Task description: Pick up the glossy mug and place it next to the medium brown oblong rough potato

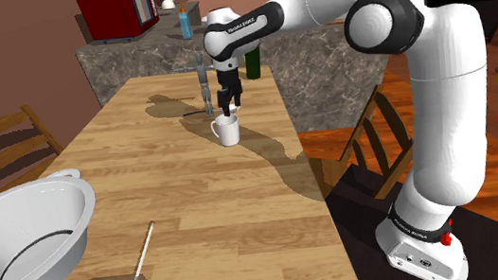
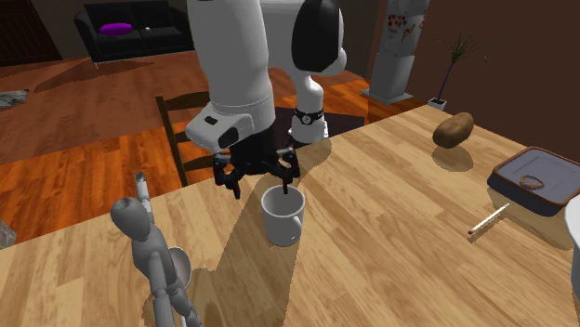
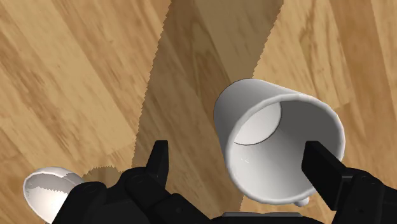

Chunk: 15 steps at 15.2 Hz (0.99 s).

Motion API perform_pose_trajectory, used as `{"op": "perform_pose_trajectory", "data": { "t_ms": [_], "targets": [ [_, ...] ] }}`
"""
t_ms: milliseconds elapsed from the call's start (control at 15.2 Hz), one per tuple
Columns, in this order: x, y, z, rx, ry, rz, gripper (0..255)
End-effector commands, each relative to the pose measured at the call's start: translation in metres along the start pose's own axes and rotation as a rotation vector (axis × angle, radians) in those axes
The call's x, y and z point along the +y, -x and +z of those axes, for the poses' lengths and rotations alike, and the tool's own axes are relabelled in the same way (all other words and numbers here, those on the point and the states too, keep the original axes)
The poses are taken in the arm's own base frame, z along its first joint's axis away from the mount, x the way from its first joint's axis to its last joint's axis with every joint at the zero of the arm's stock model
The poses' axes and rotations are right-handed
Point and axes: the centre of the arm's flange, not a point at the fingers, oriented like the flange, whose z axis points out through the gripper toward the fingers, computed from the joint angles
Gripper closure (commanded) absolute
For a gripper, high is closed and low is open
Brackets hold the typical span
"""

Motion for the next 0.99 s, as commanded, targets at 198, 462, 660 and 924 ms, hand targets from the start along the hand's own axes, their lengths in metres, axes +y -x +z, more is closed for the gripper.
{"op": "perform_pose_trajectory", "data": {
  "t_ms": [198,462,660,924],
  "targets": [
    [0.002,-0.009,0.026,0.000,-0.002,-0.004,0],
    [0.002,-0.008,0.044,0.000,-0.002,-0.004,0],
    [0.002,-0.009,0.044,0.000,-0.002,-0.004,0],
    [0.002,-0.009,0.044,0.000,-0.002,-0.004,0]
  ]
}}
